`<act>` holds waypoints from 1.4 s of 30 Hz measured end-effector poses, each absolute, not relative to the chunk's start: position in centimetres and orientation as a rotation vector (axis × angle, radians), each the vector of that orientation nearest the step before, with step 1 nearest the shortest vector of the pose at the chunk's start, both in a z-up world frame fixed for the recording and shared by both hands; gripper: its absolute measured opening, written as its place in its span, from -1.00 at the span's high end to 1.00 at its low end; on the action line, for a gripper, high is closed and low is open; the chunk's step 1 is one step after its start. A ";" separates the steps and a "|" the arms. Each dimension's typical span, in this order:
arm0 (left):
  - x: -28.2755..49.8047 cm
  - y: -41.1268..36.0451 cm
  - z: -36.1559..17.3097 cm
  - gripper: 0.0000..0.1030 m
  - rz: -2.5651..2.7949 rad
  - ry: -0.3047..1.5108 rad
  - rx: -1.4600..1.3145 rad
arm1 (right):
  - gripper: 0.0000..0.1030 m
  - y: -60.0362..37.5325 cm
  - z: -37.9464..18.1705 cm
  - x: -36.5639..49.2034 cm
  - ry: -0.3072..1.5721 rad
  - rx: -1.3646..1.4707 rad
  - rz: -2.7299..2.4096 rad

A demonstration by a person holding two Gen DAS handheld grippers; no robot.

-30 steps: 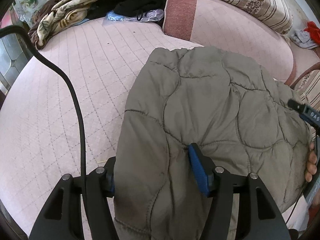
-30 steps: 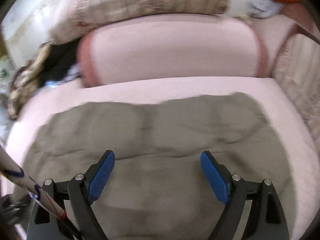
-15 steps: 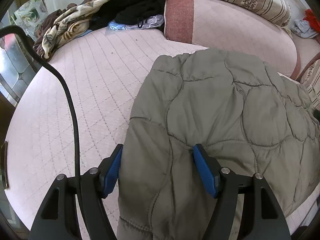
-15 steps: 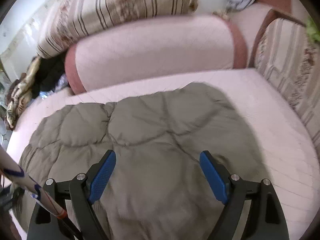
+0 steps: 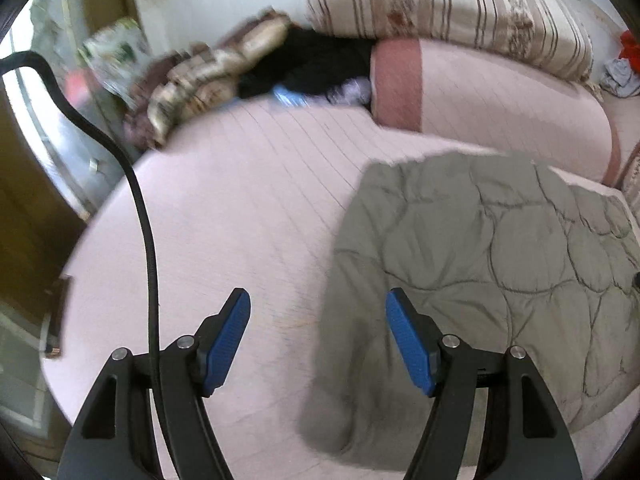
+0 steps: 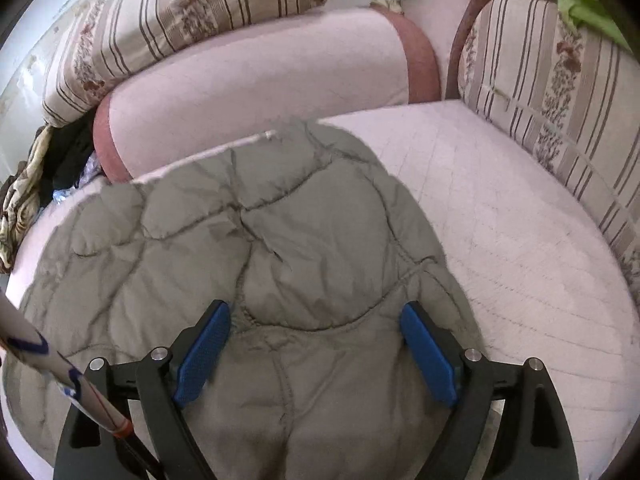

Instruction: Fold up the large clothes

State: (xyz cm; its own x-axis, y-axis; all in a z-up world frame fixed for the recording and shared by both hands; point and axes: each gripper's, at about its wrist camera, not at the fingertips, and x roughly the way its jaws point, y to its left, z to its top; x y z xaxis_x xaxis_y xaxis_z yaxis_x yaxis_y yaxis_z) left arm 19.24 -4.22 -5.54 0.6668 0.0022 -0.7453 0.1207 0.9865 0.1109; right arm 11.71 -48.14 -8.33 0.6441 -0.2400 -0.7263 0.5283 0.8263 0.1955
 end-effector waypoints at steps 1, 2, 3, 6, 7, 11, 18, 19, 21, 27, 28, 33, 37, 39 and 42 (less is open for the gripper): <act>18.7 -4.0 -4.9 -0.35 -0.058 0.816 0.156 | -0.75 -48.1 -7.7 10.9 0.731 0.419 -0.454; 17.7 -3.6 -4.1 -0.35 -0.045 0.783 0.155 | -0.75 -47.7 -7.1 10.1 0.716 0.419 -0.458; 17.0 -3.3 -3.5 -0.35 -0.035 0.760 0.155 | -0.75 -47.4 -6.5 9.3 0.706 0.417 -0.459; 14.2 -2.7 -1.5 -0.47 0.001 0.679 0.149 | -0.75 -45.2 -4.6 6.8 0.667 0.384 -0.440; 13.3 -2.5 -0.9 -0.52 0.010 0.655 0.144 | -0.76 -44.2 -4.0 5.8 0.654 0.364 -0.430; 9.4 -1.9 1.2 -0.66 0.019 0.575 0.096 | -0.78 -39.7 -2.9 2.0 0.635 0.301 -0.402; 3.2 -2.4 2.9 -0.76 -0.066 0.547 0.052 | -0.79 -33.8 -4.1 -3.2 0.673 0.225 -0.385; 2.5 -2.5 3.0 -0.76 -0.078 0.546 0.046 | -0.79 -33.1 -4.3 -3.8 0.683 0.227 -0.380; 0.8 -2.7 3.2 -0.76 -0.100 0.548 0.035 | -0.79 -32.1 -4.6 -4.9 0.697 0.248 -0.357; -2.5 -3.2 2.9 -0.76 -0.126 0.584 0.035 | -0.79 -30.1 -4.7 -7.1 0.708 0.275 -0.326; -2.9 -3.2 2.8 -0.76 -0.132 0.589 0.039 | -0.79 -29.9 -4.6 -7.2 0.706 0.270 -0.325; -4.5 -3.3 2.4 -0.76 -0.145 0.606 0.043 | -0.79 -29.0 -4.0 -8.1 0.689 0.249 -0.335; -5.2 -3.4 2.3 -0.76 -0.140 0.605 0.059 | -0.79 -28.3 -3.7 -8.3 0.687 0.225 -0.333; -5.5 -3.4 2.4 -0.76 -0.143 0.602 0.063 | -0.79 -27.8 -3.7 -8.3 0.688 0.210 -0.332; -5.8 -3.3 2.7 -0.76 -0.160 0.590 0.055 | -0.79 -27.3 -3.7 -8.4 0.692 0.195 -0.328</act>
State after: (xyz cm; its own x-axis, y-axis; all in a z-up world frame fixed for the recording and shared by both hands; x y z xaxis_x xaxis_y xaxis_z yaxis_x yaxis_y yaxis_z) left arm -5.85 -3.31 2.66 0.8192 -0.1342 -0.5576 0.1656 0.9862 0.0059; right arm -8.41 -27.33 -3.66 0.7220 -0.2307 -0.6523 0.3585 0.9311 0.0675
